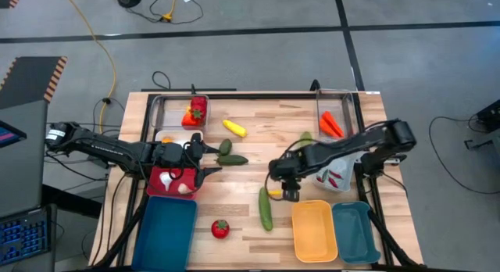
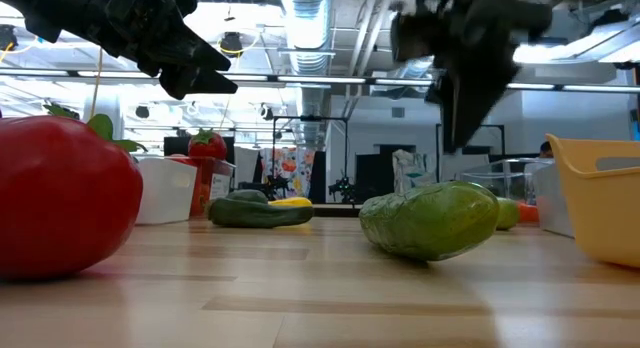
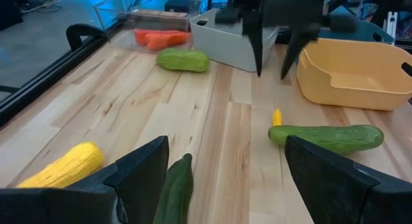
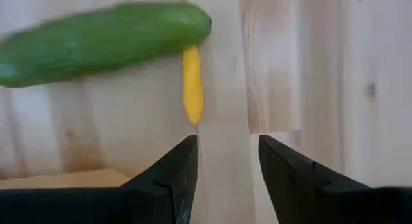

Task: Sort produce into baskets
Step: Put the small yellow corn into the right blue bin

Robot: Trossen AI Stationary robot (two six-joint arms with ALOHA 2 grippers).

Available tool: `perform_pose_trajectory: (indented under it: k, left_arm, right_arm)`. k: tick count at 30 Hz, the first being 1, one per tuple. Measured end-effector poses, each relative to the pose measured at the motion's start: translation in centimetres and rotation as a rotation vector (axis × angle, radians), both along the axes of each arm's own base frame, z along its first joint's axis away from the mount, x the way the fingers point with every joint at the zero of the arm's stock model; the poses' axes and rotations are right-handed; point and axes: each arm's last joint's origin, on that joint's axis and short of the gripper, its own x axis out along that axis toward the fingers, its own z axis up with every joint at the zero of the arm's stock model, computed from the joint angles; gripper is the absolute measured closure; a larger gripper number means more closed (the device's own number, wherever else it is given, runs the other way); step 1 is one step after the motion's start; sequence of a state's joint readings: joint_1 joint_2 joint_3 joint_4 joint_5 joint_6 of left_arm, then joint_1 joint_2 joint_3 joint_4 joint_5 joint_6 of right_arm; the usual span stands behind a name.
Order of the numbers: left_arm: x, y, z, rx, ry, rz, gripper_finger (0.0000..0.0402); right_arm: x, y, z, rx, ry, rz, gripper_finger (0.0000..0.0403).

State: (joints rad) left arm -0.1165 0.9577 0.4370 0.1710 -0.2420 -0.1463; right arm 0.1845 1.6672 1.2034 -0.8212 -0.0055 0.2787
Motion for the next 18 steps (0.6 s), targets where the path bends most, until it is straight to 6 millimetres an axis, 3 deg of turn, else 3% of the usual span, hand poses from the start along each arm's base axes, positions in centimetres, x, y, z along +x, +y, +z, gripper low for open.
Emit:
perform_pose_trajectory:
  k: [7, 18]
  left_arm:
    - [0.0, 0.0, 0.0, 0.000, 0.000, 0.000, 0.0105]
    - [0.0, 0.0, 0.0, 0.001, 0.001, 0.001, 0.0105]
  right_arm:
    - [2.0, 0.9, -4.2, 0.094, 0.074, 0.096, 0.0223]
    - [3.3, 1.2, -7.3, 0.108, 0.091, 0.110, 0.0238]
